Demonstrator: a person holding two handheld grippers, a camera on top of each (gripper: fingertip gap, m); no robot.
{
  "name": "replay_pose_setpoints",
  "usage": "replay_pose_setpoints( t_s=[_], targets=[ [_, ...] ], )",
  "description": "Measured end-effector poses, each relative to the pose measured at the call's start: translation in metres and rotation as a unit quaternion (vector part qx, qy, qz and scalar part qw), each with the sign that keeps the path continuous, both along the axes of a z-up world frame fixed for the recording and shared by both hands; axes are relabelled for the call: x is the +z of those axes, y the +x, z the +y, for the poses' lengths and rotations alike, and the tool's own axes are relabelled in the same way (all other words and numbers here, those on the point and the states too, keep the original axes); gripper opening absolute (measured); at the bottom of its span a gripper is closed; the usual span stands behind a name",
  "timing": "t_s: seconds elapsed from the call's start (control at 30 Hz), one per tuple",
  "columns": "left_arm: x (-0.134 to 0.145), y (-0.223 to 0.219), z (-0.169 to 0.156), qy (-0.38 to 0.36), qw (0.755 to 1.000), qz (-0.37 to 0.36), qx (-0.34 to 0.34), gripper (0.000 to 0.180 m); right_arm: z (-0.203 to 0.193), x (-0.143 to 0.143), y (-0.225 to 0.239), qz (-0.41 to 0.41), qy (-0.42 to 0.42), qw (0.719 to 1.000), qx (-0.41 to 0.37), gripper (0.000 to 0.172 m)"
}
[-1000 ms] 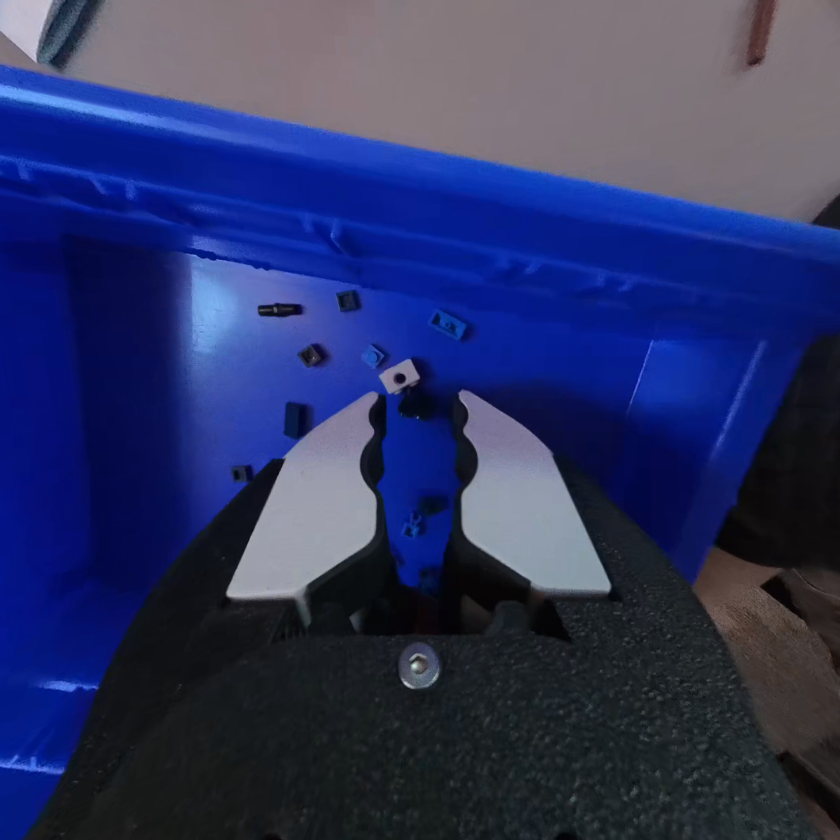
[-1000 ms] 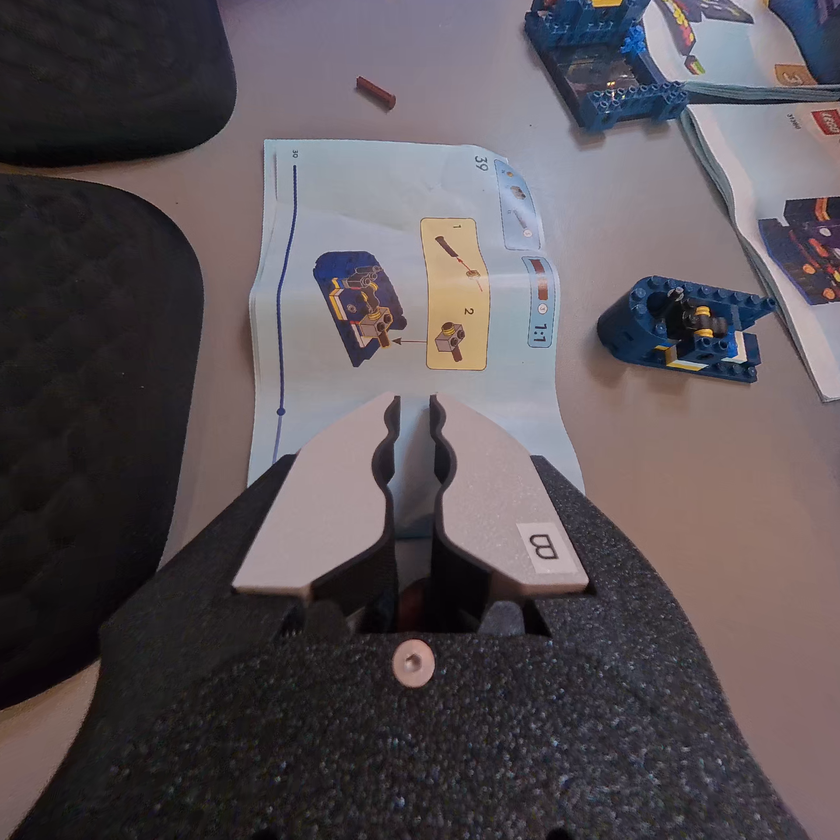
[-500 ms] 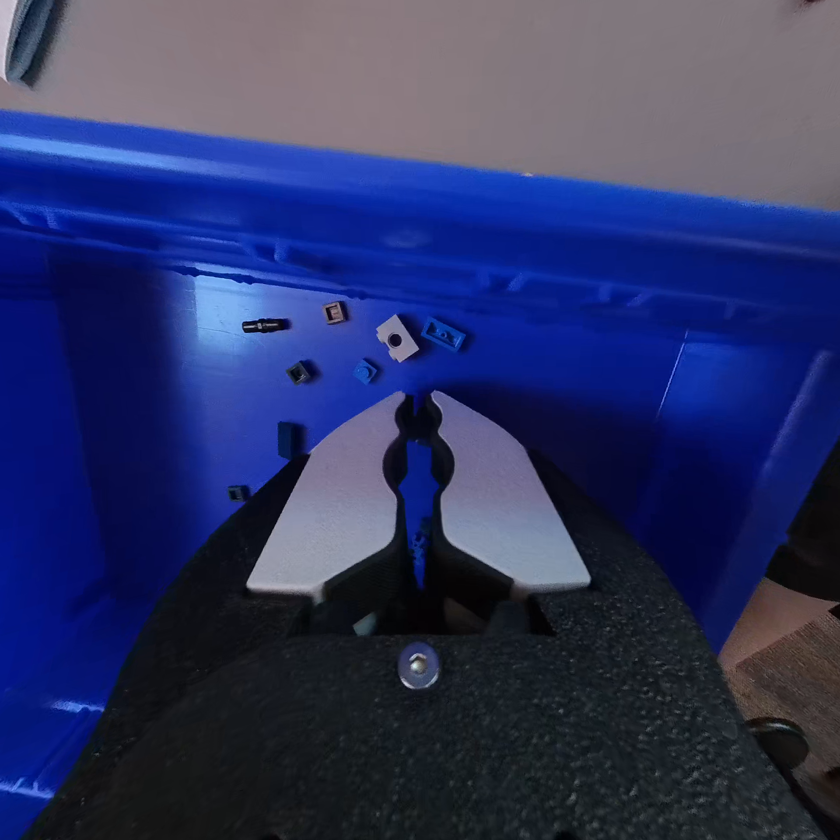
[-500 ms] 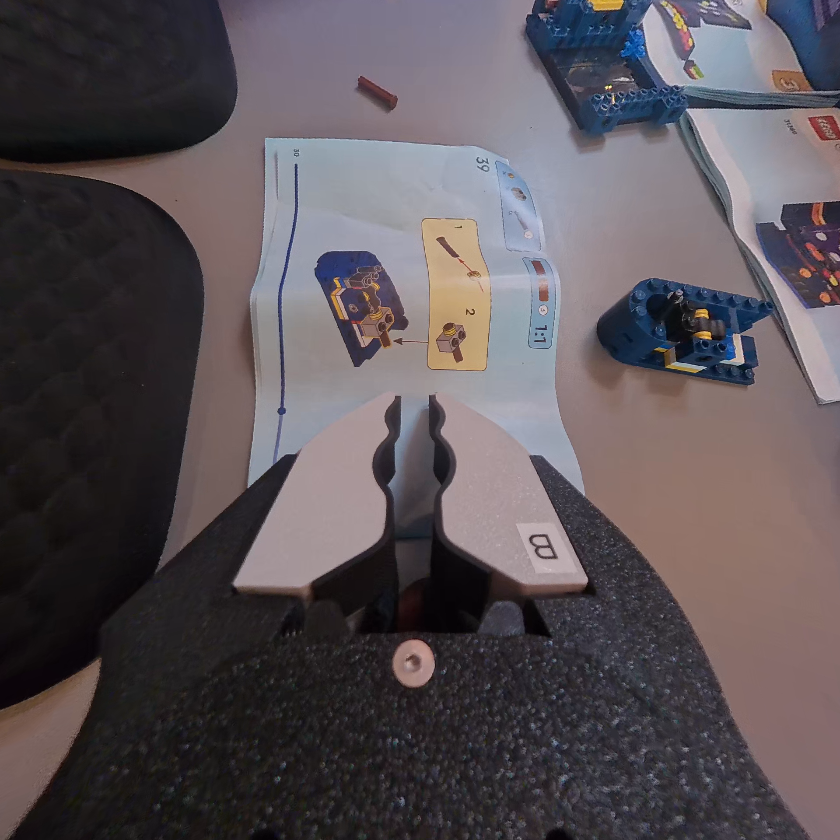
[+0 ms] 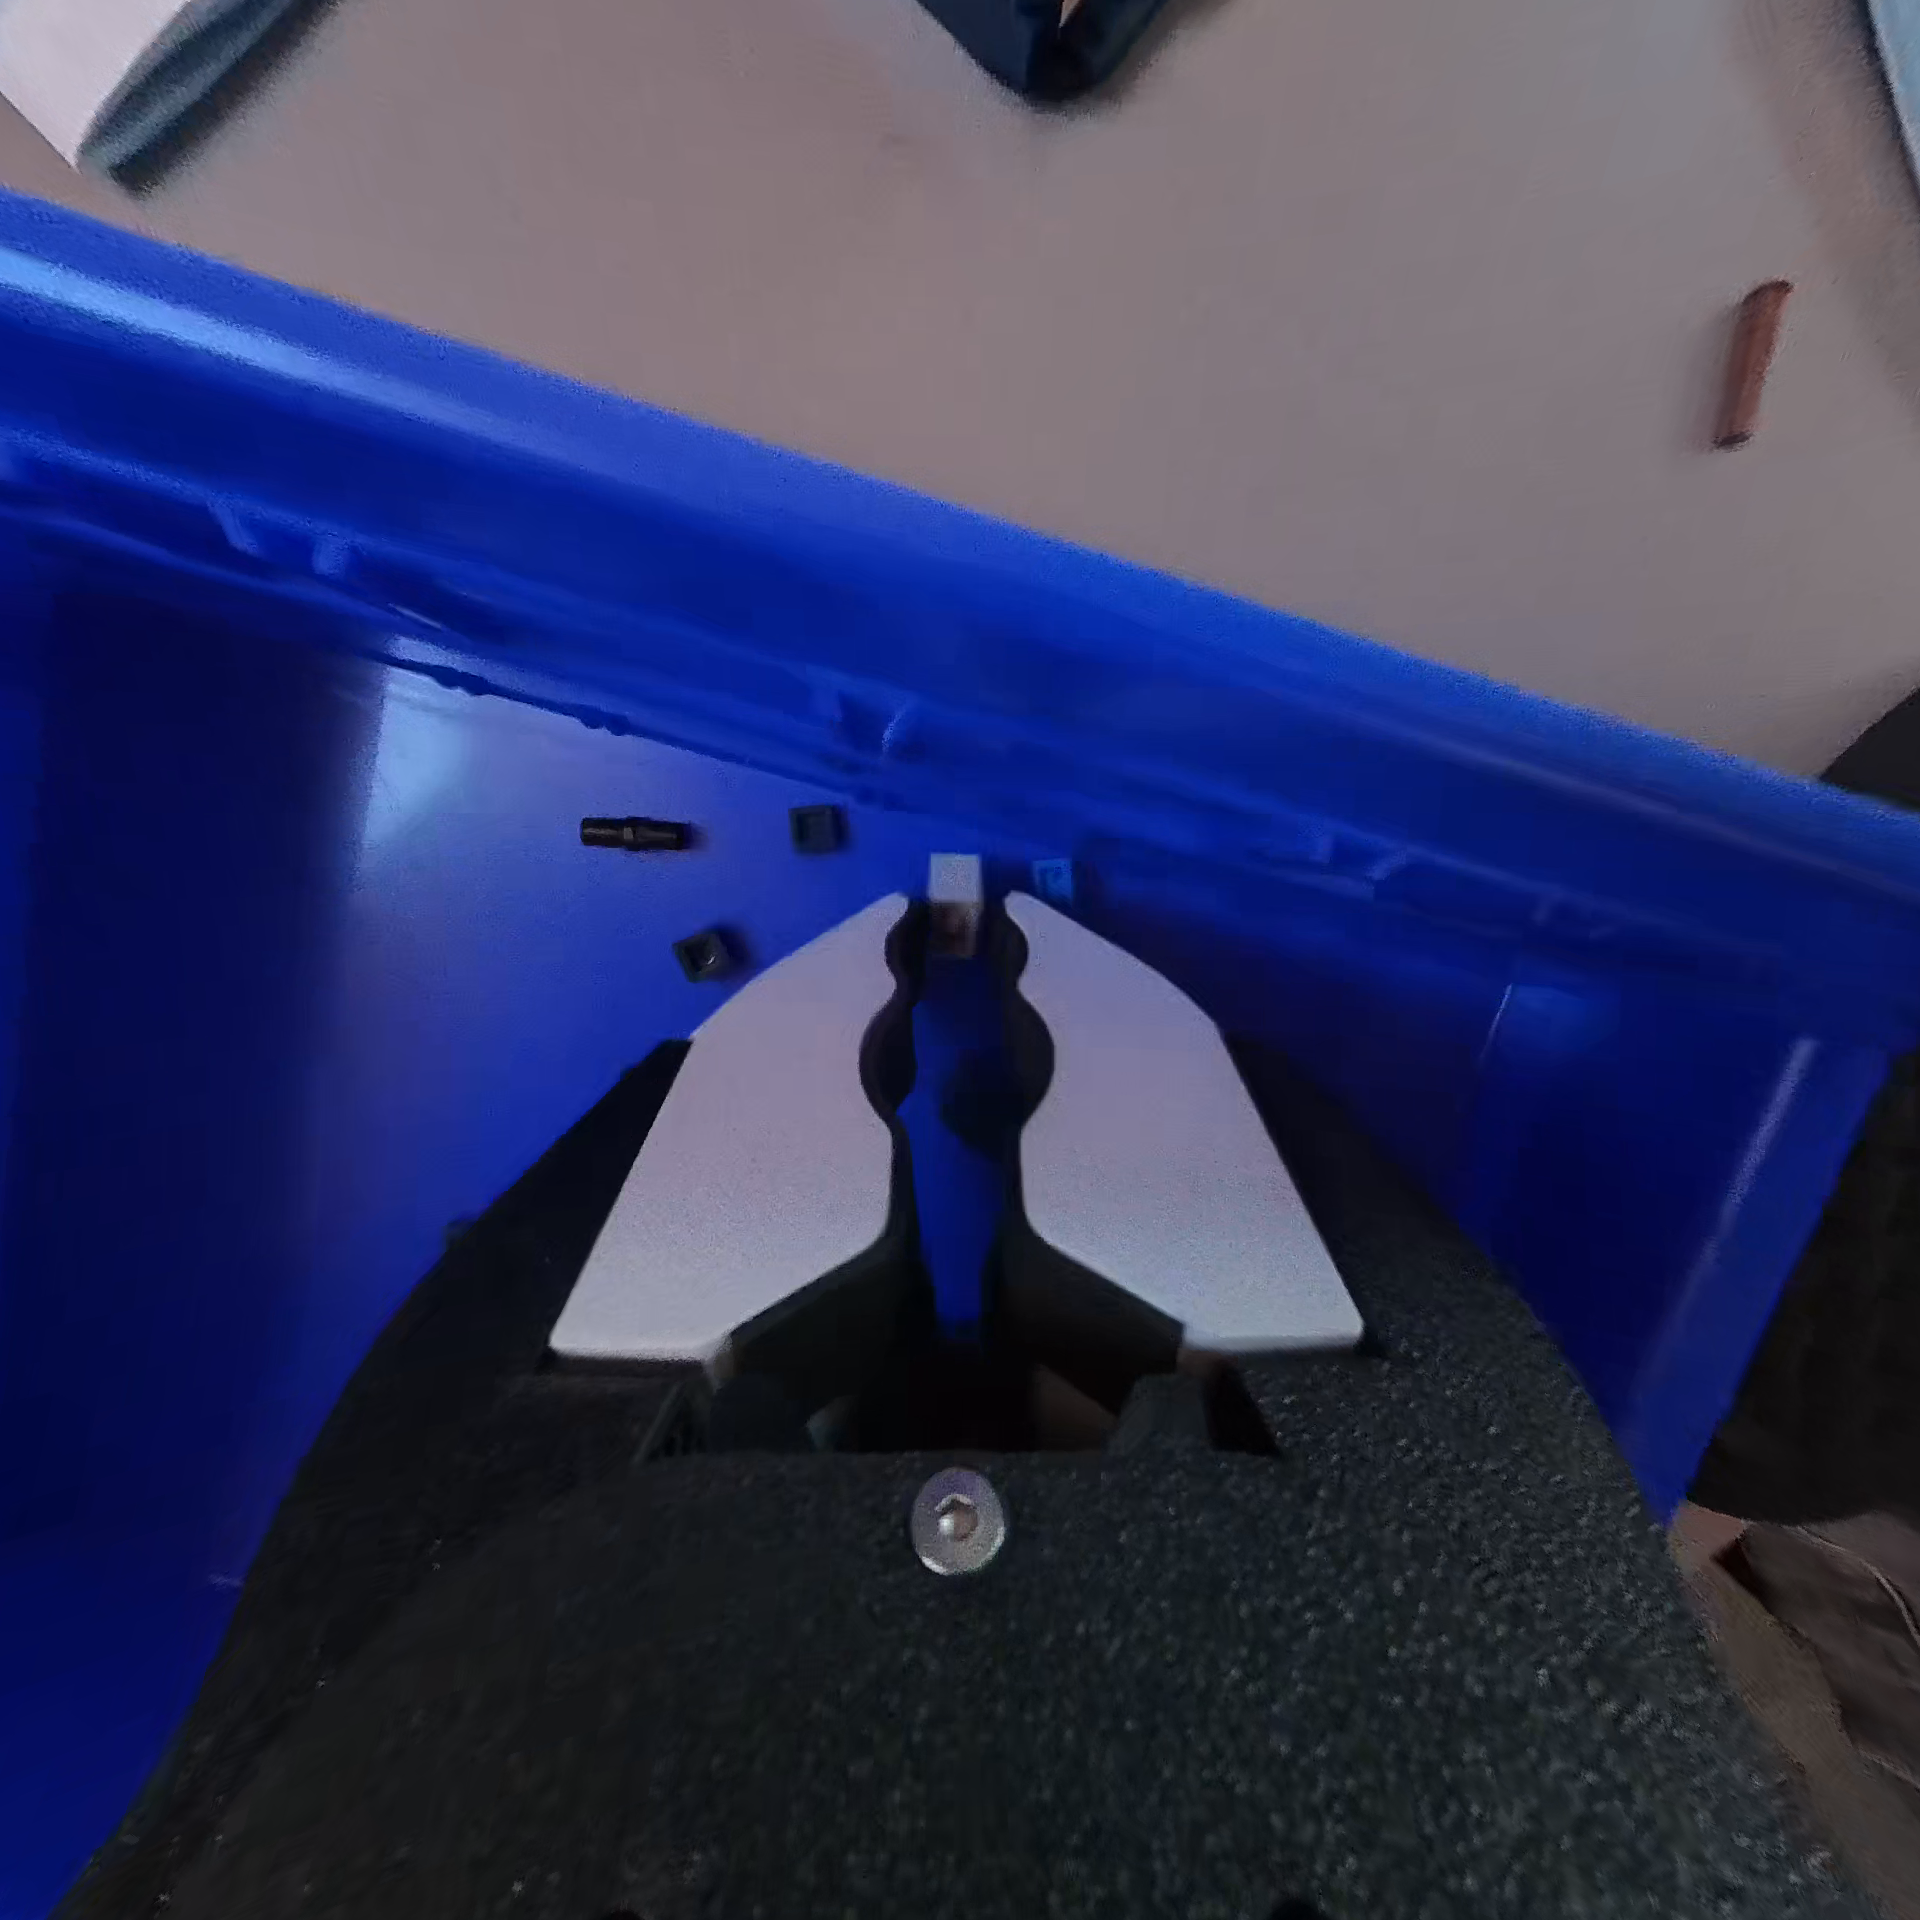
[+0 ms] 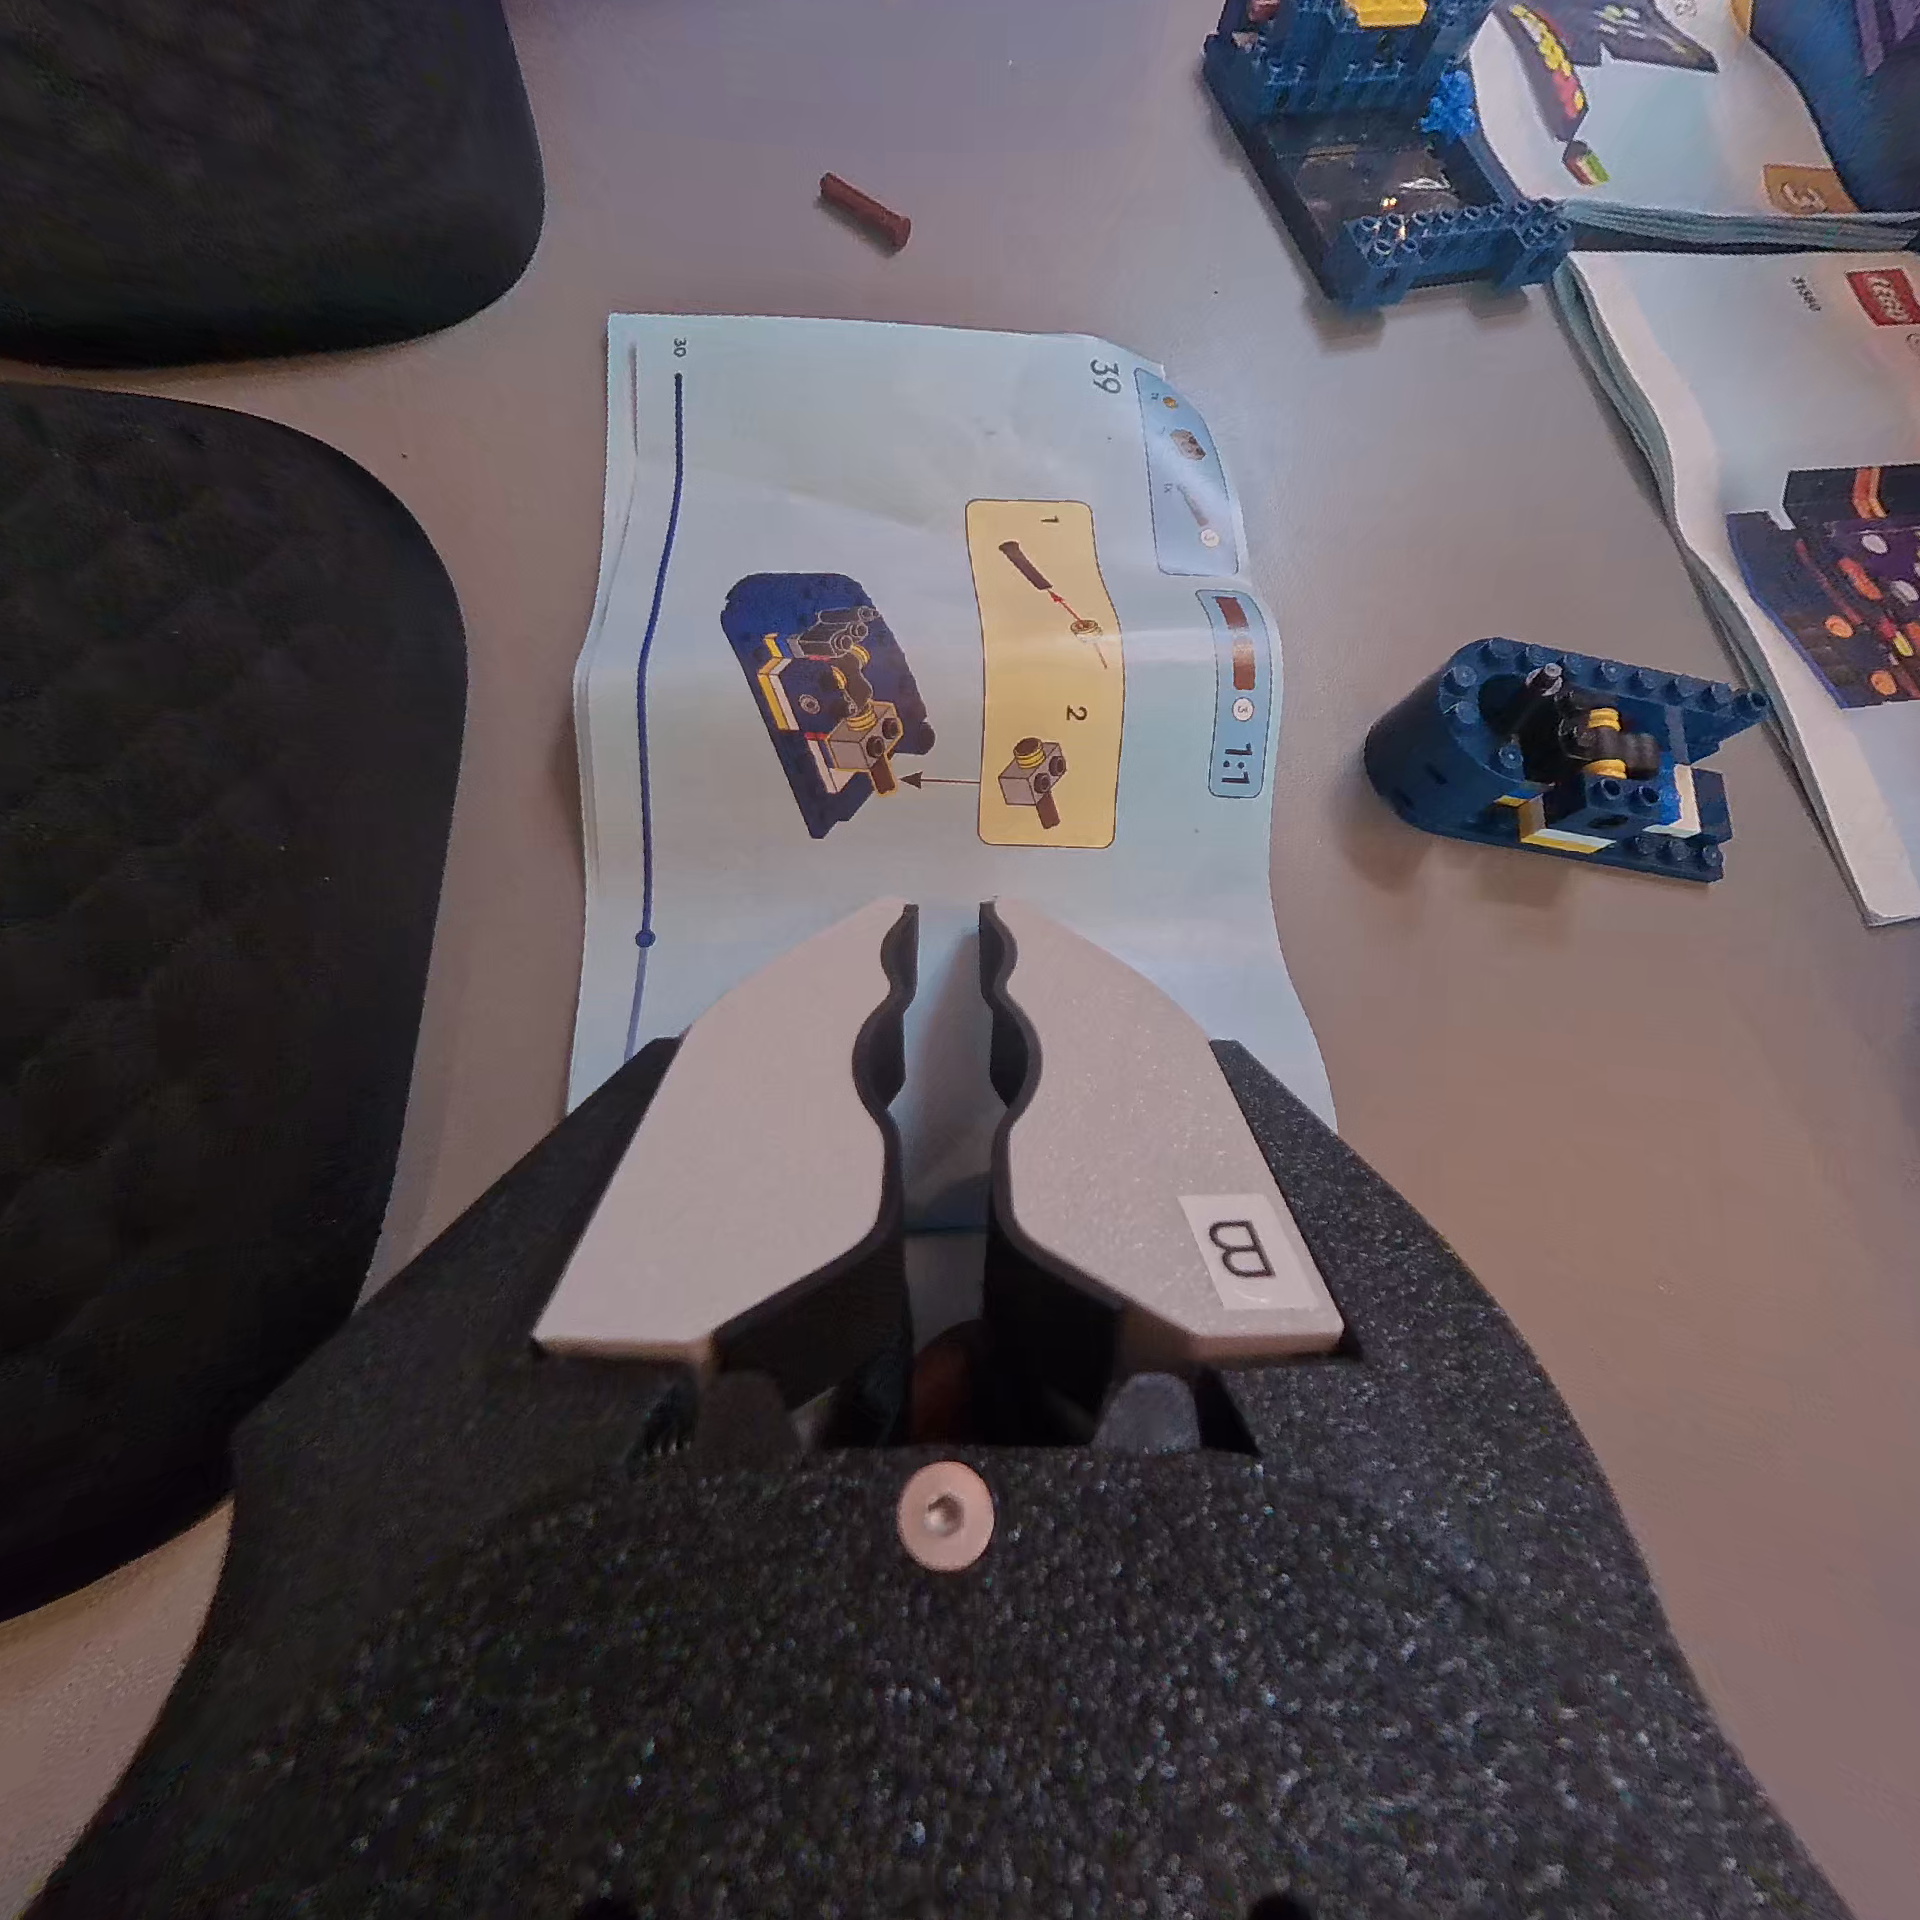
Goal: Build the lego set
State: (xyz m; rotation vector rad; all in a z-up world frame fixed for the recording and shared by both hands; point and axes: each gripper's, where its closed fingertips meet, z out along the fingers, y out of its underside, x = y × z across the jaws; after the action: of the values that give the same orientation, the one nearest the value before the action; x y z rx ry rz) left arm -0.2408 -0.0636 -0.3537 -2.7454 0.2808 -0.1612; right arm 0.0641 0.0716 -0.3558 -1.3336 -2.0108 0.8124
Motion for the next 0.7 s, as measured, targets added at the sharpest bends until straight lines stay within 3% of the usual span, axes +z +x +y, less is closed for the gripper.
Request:
replay_pose_setpoints(
  t_s=[0.17,0.27,0.33,0.4,0.53,0.6,0.7],
  targets=[
    [0.010,-0.001,-0.001,0.016,0.999,0.025,-0.021,0.009,0.000,0.000,0.000,0.000,-0.001,1.000,0.000,0.011],
    [0.043,-0.003,0.004,0.084,0.995,0.043,-0.011,0.008,0.000,0.000,0.000,-0.001,-0.003,1.000,0.000,0.011],
    [0.080,0.000,0.010,0.174,0.983,0.060,-0.006,0.008,0.000,0.000,0.000,0.000,-0.002,1.000,0.000,0.011],
    [0.127,0.013,0.014,0.289,0.954,0.078,-0.006,0.008,0.000,0.000,0.000,0.000,-0.001,1.000,0.000,0.011],
    [0.212,0.074,0.011,0.517,0.847,0.114,-0.043,0.008,0.000,0.001,0.000,0.004,0.003,1.000,0.000,0.013],
    [0.225,0.120,0.011,0.575,0.808,0.101,-0.084,0.008,0.000,0.004,0.000,0.018,0.007,1.000,0.000,0.019],
    [0.224,0.184,0.019,0.622,0.773,0.015,-0.128,0.008,0.001,0.022,-0.002,0.075,0.002,0.997,-0.003,0.027]
  ],
)
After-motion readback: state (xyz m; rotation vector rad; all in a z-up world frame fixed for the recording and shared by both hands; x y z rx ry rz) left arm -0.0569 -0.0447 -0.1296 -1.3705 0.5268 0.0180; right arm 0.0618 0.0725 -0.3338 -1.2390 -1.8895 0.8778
